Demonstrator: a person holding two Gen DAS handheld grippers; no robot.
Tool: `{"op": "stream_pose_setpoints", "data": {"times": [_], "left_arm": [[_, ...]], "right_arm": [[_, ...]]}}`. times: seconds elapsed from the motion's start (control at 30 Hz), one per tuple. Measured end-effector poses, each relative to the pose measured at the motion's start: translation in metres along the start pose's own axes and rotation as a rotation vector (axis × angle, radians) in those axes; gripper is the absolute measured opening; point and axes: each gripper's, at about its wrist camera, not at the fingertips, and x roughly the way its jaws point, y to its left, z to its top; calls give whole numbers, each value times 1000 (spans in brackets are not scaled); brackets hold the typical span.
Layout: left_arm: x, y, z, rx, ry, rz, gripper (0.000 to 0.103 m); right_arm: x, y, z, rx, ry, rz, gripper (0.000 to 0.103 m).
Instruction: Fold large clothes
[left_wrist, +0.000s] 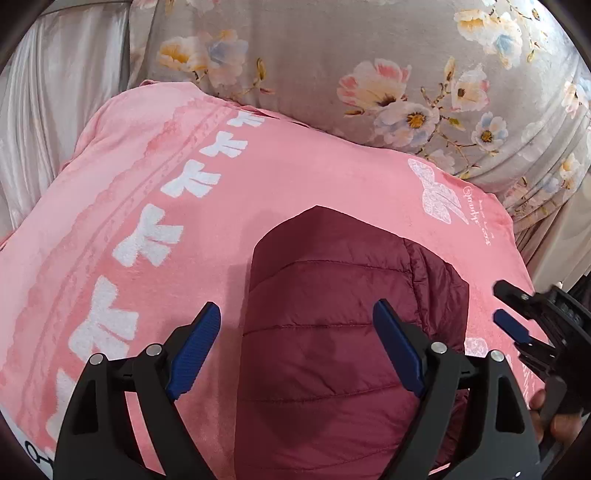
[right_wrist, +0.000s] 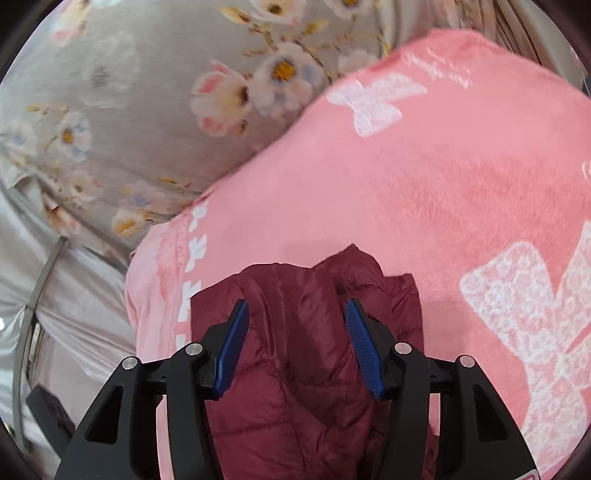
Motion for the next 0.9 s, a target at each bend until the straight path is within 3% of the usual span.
{"op": "stream_pose_setpoints", "data": {"times": [0.13, 0.2, 0.3, 0.37, 0.47, 0.6, 0.73, 0.9], "left_arm": [[9, -3, 3, 5, 16, -2, 82], [13, -9, 4, 17, 22, 0, 82], [18, -17, 5, 24, 32, -6, 82], [21, -21, 5, 29, 36, -9, 82], [26, -28, 7, 50, 40, 2, 82], [42, -35, 7, 65, 60, 17, 82], [72, -44, -1, 75, 103, 36, 81], [96, -55, -12, 94, 123, 64, 82]], "right_arm": [[33, -13, 0, 123, 107, -28, 55], [41, -13, -2, 124, 121, -53, 54], [50, -13, -4, 122, 137, -58, 21], [49, -13, -1, 106, 131, -38, 12], [38, -9, 5, 16, 60, -12, 7], [34, -13, 0, -116, -26, -84, 4], [46, -37, -12, -146, -40, -170, 3], [56, -63, -26, -157, -47, -215, 3]]}}
